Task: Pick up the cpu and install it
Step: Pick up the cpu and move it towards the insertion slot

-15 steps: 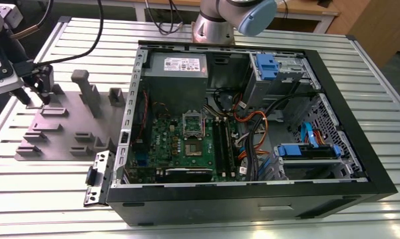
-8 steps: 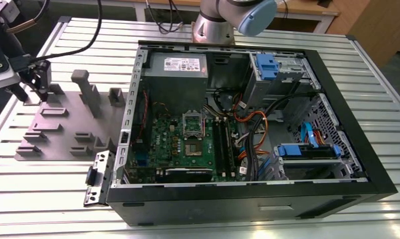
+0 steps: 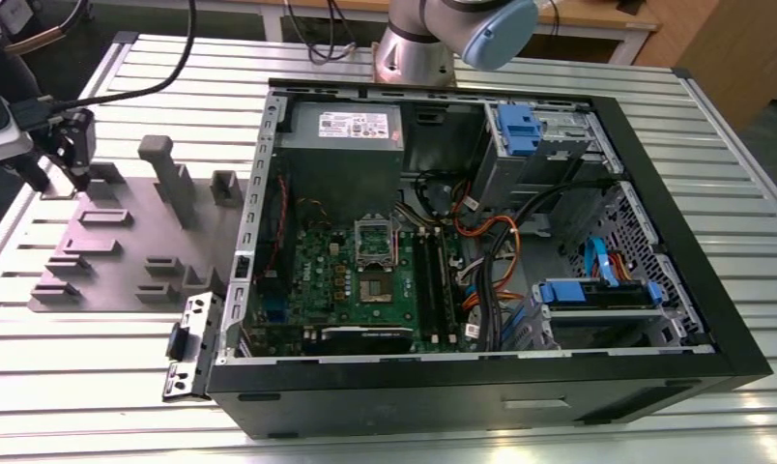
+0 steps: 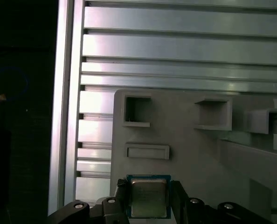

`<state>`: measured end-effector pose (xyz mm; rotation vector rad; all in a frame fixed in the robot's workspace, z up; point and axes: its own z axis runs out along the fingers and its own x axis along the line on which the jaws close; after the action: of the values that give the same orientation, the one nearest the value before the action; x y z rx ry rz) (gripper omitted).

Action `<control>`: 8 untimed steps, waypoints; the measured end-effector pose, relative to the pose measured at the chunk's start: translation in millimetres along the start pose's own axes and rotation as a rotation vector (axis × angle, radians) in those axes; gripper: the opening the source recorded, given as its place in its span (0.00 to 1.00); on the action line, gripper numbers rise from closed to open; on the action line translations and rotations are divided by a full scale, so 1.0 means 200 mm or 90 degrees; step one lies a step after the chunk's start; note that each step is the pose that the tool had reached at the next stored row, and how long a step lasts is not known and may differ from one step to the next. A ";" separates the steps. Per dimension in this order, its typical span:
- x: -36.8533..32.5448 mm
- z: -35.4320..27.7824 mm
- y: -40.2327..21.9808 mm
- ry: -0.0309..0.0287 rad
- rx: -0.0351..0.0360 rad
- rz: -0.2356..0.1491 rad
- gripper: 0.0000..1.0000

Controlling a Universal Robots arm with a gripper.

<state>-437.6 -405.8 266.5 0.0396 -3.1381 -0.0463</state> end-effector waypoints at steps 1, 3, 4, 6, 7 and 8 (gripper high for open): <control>0.000 -0.005 0.000 0.0000 0.0000 0.000 0.47; 0.000 -0.016 0.001 0.0000 0.0000 0.000 0.47; 0.000 -0.021 0.001 0.0000 0.0000 0.000 0.47; 0.000 -0.030 0.001 0.0000 0.0000 0.000 0.47; 0.000 -0.032 0.001 -0.0001 -0.0001 0.000 0.47; 0.000 -0.032 0.001 -0.0002 -0.0001 0.000 0.47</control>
<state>-437.6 -405.8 273.0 0.0397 -3.1383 -0.0465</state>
